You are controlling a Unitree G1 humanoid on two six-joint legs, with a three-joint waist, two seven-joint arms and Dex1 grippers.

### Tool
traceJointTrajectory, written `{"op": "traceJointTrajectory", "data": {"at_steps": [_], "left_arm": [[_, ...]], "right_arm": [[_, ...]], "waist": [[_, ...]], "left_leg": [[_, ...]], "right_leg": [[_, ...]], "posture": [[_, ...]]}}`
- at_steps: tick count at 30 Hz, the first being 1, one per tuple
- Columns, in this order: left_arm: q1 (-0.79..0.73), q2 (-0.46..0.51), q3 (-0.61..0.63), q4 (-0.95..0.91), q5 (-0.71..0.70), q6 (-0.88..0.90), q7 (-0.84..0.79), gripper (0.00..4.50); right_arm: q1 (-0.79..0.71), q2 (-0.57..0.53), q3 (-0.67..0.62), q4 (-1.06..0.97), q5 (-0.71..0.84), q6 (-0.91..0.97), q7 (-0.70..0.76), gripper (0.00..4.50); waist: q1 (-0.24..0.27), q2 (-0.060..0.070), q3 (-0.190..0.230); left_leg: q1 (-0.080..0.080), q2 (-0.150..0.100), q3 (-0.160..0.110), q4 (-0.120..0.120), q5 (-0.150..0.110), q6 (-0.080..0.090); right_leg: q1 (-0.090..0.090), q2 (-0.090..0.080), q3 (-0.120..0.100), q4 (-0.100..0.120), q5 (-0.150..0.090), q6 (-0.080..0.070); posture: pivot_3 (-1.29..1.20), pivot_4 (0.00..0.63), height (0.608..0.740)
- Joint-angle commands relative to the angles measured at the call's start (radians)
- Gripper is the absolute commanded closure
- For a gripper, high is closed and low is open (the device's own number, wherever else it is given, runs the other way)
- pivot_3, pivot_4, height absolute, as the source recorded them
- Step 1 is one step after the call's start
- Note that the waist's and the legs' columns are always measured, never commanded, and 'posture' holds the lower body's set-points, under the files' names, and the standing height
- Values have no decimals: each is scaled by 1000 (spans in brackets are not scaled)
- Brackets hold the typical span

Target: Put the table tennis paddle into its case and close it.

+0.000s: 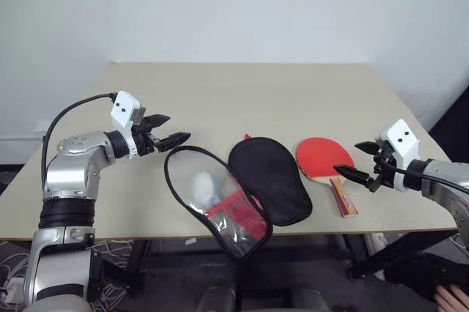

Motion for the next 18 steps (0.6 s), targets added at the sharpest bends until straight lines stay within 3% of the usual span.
{"op": "traceJointTrajectory", "data": {"at_steps": [1,9,18], "left_arm": [[-32,7,3,-12,7,-14,5,46],[15,9,8,-60,-10,21,7,46],[-53,-22,-33,1,10,-22,-15,46]], "right_arm": [[0,12,-44,-51,27,17,-20,0],[4,23,-35,-67,38,66,-41,0],[50,19,-89,-115,56,110,-76,0]], "waist": [[0,0,0],[0,0,0],[4,0,0]], "left_leg": [[0,0,0,0,0,0],[0,0,0,0,0,0],[0,0,0,1,0,0]], "right_leg": [[0,0,0,0,0,0],[0,0,0,0,0,0],[1,0,0,0,0,0]], "posture": [[0,0,740],[0,0,740],[0,0,740]]}}
